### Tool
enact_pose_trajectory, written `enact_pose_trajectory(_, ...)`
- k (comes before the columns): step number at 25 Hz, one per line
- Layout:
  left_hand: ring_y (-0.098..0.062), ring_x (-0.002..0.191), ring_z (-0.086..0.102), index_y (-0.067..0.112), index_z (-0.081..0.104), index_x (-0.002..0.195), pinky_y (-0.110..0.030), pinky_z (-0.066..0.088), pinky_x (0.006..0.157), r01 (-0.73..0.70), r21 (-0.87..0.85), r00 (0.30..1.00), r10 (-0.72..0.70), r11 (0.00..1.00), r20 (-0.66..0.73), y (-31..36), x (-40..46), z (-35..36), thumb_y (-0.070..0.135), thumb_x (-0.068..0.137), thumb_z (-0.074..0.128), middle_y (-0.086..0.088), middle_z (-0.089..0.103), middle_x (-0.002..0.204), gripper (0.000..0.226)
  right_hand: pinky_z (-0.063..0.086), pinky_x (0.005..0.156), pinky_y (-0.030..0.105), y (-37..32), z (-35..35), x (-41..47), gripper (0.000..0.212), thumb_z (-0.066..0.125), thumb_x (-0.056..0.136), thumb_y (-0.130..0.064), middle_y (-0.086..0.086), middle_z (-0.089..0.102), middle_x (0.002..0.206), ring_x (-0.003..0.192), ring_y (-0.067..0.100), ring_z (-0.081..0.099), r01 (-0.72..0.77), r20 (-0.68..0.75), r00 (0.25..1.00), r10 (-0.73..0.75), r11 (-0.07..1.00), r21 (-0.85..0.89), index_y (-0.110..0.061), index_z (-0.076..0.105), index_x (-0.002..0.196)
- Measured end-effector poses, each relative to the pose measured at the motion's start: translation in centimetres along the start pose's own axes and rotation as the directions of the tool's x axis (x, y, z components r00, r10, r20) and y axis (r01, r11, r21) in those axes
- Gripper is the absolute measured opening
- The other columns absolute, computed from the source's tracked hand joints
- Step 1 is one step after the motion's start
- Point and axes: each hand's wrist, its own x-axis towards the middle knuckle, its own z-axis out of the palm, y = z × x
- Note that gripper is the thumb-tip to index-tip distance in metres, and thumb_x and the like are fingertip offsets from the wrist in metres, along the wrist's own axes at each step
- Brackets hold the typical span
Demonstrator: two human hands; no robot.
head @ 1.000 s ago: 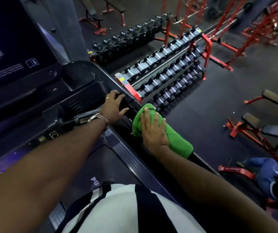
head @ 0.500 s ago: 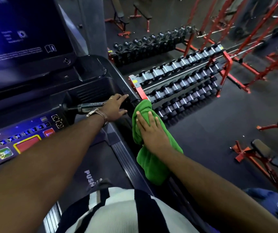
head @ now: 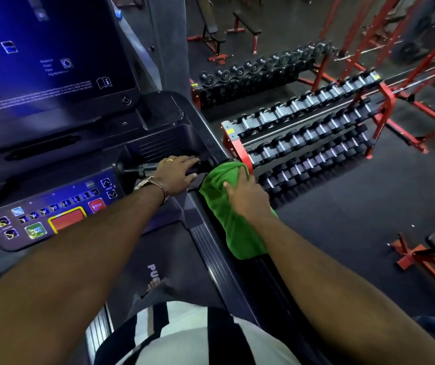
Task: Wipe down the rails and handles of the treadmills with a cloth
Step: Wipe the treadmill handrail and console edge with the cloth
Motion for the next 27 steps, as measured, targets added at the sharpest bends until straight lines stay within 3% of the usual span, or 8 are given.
enact_pose_trajectory(3, -0.029, 0.120, 0.048, 0.035, 0.047, 0.135, -0.044, 0.037, 0.098, 0.037, -0.077, 0.999, -0.038, 0.996, -0.013, -0.2, 0.9, -0.6, 0.043, 0.093, 0.046, 0.004, 0.055, 0.135, 0.042, 0.044, 0.098, 0.057, -1.2, 0.8, -0.8, 0.071, 0.042, 0.098, -0.029, 0.033, 0.012, 0.155, 0.128, 0.050, 0.040, 0.199, -0.057, 0.969, -0.240, 0.896, -0.398, -0.011, 0.001, 0.154)
enact_pose_trajectory(6, -0.023, 0.112, 0.057, 0.036, 0.061, 0.122, -0.039, 0.043, 0.094, 0.017, -0.186, 0.999, -0.023, 0.982, -0.027, -1.3, 1.7, -1.3, 0.033, 0.092, 0.051, 0.005, 0.066, 0.121, 0.031, 0.038, 0.101, 0.065, -0.9, 1.9, -1.5, 0.065, 0.035, 0.101, -0.021, 0.040, 0.000, 0.153, 0.129, 0.062, 0.030, 0.255, -0.009, 0.939, -0.345, 0.709, -0.658, -0.005, 0.000, 0.153)
enact_pose_trajectory(12, -0.014, 0.097, 0.066, 0.024, 0.072, 0.106, -0.027, 0.051, 0.089, -0.111, -0.278, 0.990, 0.131, 0.954, 0.057, -3.0, 4.2, -2.8, 0.025, 0.084, 0.065, 0.003, 0.073, 0.105, 0.024, 0.034, 0.105, 0.065, -3.6, 2.9, 1.0, 0.078, 0.040, 0.099, -0.036, 0.038, -0.015, 0.152, 0.133, 0.059, 0.025, 0.168, -0.014, 0.965, -0.262, 0.659, -0.733, -0.003, -0.006, 0.152)
enact_pose_trajectory(16, -0.024, 0.097, 0.063, 0.020, 0.070, 0.104, -0.032, 0.050, 0.083, -0.263, -0.218, 0.957, 0.283, 0.940, 0.067, -3.6, 5.5, -2.7, 0.031, 0.085, 0.062, -0.004, 0.071, 0.103, 0.024, 0.041, 0.101, 0.057, -2.7, 2.4, 2.2, 0.069, 0.041, 0.096, -0.029, 0.027, -0.005, 0.159, 0.130, 0.052, 0.034, 0.230, 0.000, 0.958, -0.287, 0.769, -0.597, -0.015, 0.006, 0.155)
enact_pose_trajectory(18, -0.029, 0.098, 0.061, 0.017, 0.069, 0.107, -0.034, 0.048, 0.082, -0.301, -0.208, 0.940, 0.326, 0.931, 0.098, -3.8, 6.3, -2.1, 0.033, 0.088, 0.059, -0.009, 0.068, 0.103, 0.026, 0.049, 0.090, 0.049, -3.3, 0.9, 4.6, 0.067, 0.040, 0.098, -0.048, 0.015, 0.009, 0.161, 0.123, 0.041, 0.046, 0.155, -0.042, 0.982, -0.184, 0.915, -0.373, -0.025, 0.010, 0.153)
enact_pose_trajectory(20, -0.030, 0.099, 0.060, 0.016, 0.068, 0.107, -0.034, 0.047, 0.084, -0.307, -0.246, 0.931, 0.344, 0.919, 0.124, -3.8, 6.8, -1.8, 0.033, 0.088, 0.059, -0.011, 0.066, 0.104, 0.027, 0.048, 0.094, 0.046, -3.2, -0.2, 6.3, 0.076, 0.031, 0.091, -0.072, 0.008, 0.027, 0.158, 0.125, 0.034, 0.050, 0.043, 0.014, 0.999, -0.042, 0.994, -0.104, -0.033, 0.009, 0.152)
enact_pose_trajectory(24, -0.032, 0.108, 0.049, 0.014, 0.062, 0.115, -0.042, 0.045, 0.092, -0.363, -0.176, 0.931, 0.362, 0.915, -0.037, -4.5, 8.8, -2.6, 0.035, 0.079, 0.066, -0.011, 0.057, 0.114, 0.042, 0.043, 0.094, 0.038, -2.8, -0.9, 7.2, 0.091, 0.022, 0.070, -0.095, 0.003, 0.057, 0.138, 0.119, 0.028, 0.057, -0.289, 0.120, 0.955, 0.271, 0.941, 0.178, -0.041, 0.035, 0.142)
enact_pose_trajectory(27, -0.034, 0.113, 0.043, 0.013, 0.054, 0.122, -0.044, 0.043, 0.094, -0.387, -0.048, 0.919, 0.381, 0.921, -0.106, -5.2, 10.3, -3.6, 0.035, 0.074, 0.068, -0.015, 0.048, 0.124, 0.055, 0.045, 0.092, 0.045, -4.9, -0.4, 8.3, 0.081, 0.018, 0.081, -0.085, 0.004, 0.052, 0.141, 0.118, 0.030, 0.056, -0.263, 0.015, 0.965, 0.263, 0.957, 0.121, -0.036, 0.033, 0.144)
